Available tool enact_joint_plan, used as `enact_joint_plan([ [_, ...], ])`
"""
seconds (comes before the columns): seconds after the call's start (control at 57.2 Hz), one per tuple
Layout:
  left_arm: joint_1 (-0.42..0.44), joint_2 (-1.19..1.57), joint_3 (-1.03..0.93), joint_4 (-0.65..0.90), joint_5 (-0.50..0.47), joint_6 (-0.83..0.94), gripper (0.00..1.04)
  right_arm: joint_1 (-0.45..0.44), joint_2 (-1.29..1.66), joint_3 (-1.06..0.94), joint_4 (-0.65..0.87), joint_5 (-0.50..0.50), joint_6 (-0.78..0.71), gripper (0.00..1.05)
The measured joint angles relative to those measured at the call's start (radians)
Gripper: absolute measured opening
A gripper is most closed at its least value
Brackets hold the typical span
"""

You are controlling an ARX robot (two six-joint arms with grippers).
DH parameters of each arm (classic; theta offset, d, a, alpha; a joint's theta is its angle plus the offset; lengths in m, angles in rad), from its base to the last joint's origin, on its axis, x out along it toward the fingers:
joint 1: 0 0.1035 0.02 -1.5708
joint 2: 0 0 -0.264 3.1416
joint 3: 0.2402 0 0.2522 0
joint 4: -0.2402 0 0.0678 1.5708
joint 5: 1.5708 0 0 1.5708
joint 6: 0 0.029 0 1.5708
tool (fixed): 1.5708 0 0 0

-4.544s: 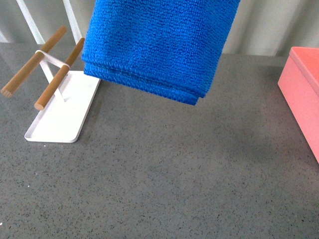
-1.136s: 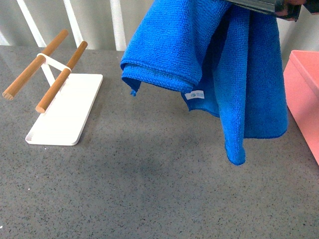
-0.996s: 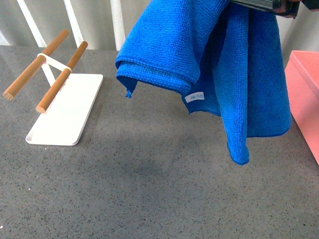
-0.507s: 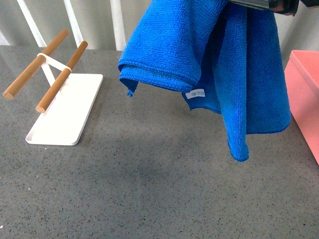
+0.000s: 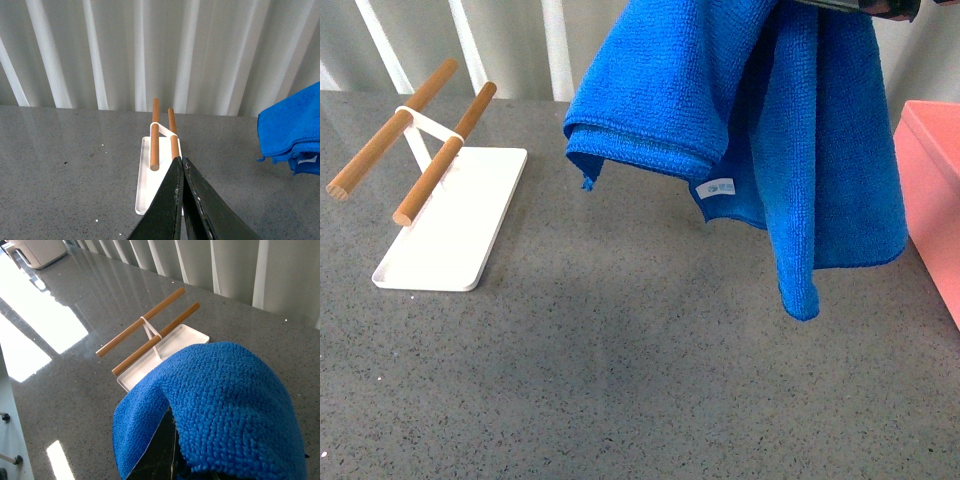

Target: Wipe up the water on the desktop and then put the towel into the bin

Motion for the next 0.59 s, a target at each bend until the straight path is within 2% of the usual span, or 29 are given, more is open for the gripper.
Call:
enact_joint_plan([
  [0.157,0.000,-0.001,0.000,-0.005,0.000,-0.001,0.04,0.007,0.008,0.014,-0.003,0.007,-0.003,0.03],
  [0.315,0.000,-0.001,0.000,-0.005,0.000,0.000,0.30,0.010,0.034,0.025,-0.004,0.032,-0.006,0.03],
  [0.402,0.000,-0.001,0.000,-0.005,0.000,0.000,0.48,0.010,0.082,0.034,-0.031,0.074,-0.023,0.03],
  [0.542,0.000,-0.001,0.000,-0.005,0.000,0.000,0.77,0.003,0.193,0.064,-0.141,0.148,-0.077,0.03],
  [0.594,0.000,-0.001,0.000,-0.005,0.000,0.000,0.88,0.002,0.266,0.101,-0.233,0.230,-0.091,0.03],
])
